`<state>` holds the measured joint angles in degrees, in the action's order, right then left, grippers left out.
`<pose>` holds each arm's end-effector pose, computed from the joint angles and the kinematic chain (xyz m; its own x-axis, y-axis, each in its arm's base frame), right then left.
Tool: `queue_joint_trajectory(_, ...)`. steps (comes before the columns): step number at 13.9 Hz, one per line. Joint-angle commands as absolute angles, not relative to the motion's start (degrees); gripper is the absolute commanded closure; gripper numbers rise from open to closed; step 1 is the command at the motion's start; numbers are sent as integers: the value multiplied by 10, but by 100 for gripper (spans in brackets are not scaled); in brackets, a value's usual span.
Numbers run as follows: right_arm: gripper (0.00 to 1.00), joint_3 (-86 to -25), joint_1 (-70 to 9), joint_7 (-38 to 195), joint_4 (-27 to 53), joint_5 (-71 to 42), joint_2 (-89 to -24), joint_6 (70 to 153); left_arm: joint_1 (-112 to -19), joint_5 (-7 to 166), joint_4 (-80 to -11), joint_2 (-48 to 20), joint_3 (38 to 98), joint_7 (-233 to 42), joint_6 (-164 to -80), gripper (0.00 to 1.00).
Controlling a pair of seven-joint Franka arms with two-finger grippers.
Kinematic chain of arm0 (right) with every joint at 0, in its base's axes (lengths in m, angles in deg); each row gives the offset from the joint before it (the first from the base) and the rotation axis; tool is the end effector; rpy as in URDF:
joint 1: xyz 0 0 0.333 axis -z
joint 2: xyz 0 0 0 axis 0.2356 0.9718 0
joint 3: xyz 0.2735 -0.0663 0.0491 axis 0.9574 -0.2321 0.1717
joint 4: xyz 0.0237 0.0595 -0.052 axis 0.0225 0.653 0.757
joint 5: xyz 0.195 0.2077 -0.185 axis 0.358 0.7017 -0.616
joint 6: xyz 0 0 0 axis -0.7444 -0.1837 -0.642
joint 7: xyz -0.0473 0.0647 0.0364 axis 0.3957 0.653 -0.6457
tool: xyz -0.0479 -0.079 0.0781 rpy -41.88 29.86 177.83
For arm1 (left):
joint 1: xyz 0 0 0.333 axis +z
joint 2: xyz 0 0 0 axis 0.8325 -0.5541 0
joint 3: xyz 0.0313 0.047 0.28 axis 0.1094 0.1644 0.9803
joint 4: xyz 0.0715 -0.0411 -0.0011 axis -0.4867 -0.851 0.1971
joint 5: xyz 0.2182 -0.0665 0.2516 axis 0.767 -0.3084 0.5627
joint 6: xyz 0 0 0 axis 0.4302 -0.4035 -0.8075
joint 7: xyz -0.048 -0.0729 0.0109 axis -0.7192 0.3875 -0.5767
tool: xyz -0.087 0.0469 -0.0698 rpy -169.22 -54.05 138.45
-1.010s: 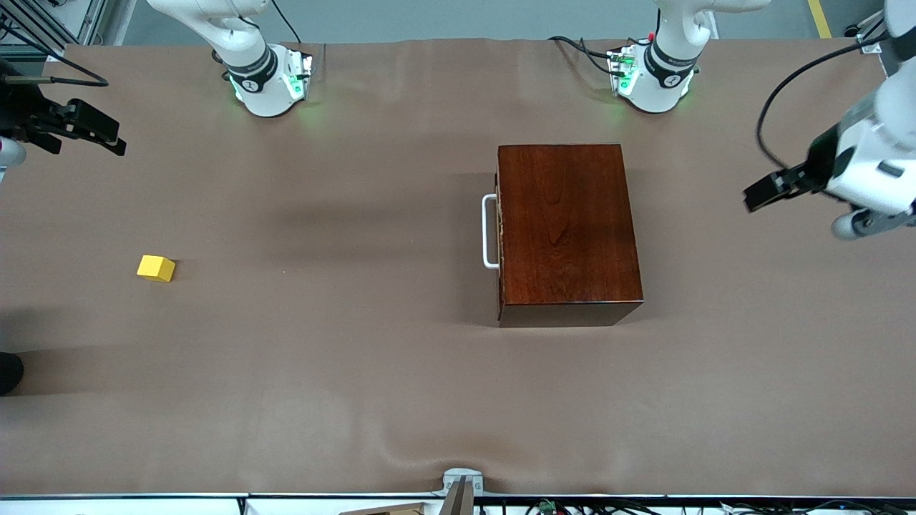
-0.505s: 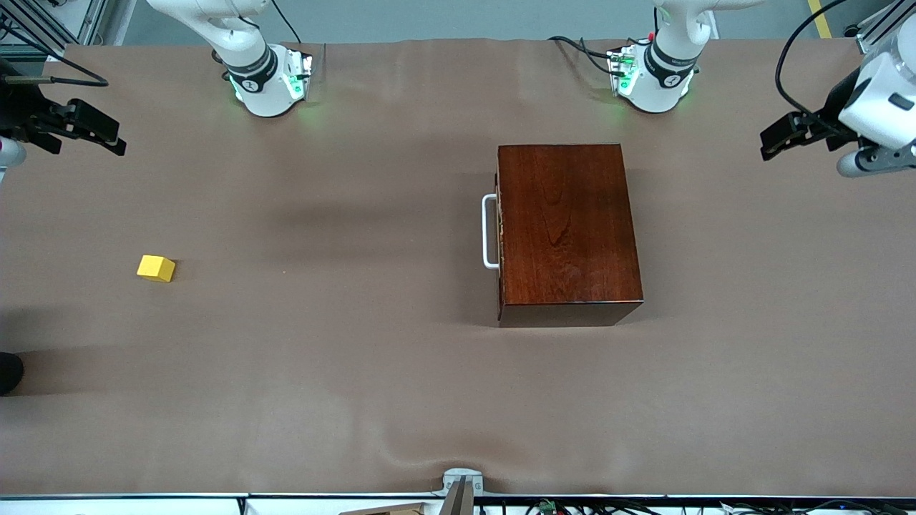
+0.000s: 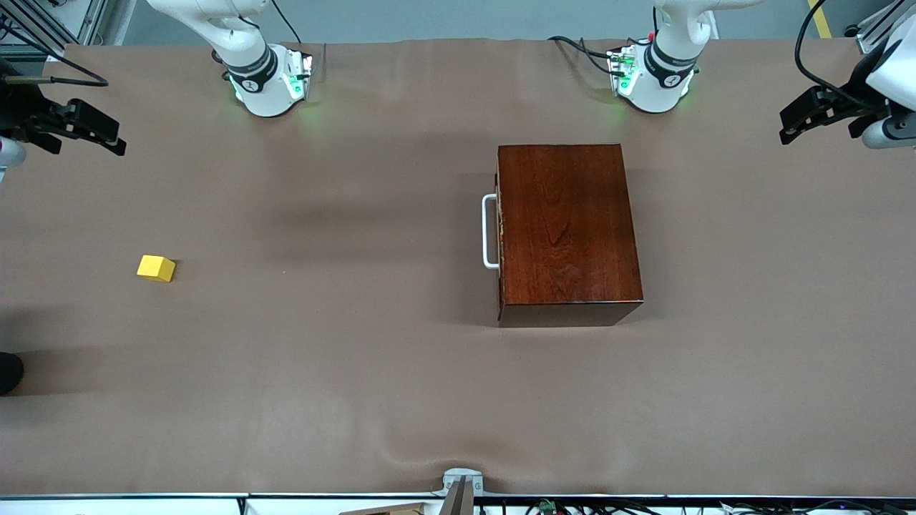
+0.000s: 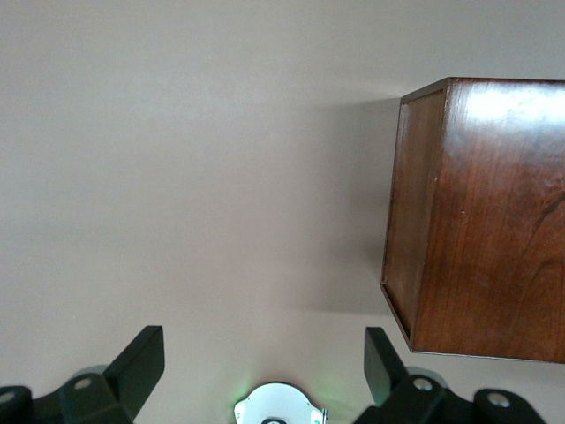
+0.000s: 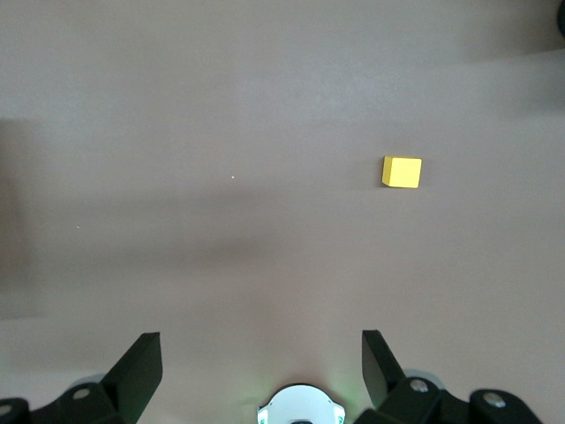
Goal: Open drawer, take yellow block, close drawer
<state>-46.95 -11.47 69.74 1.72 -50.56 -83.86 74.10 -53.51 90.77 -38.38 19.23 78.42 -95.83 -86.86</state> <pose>0.4576 0.0121 0.6123 0.9940 -0.0431 -0.1001 -0.0439 -0.9990 -0.0058 0.4430 -0.0378 0.6133 0.9979 0.0404 -0.0506 0.0372 -0.9973 -0.0632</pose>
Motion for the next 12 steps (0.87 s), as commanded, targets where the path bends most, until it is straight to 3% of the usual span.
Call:
queue_joint_trajectory(1,0,-465,-106,693,20,-496,-846,740,-528,896,-362,184,780,-947,-872,0)
queue_joint_trajectory(12,0,-465,-106,693,20,-496,-846,740,-529,872,-358,180,777,-957,-867,0)
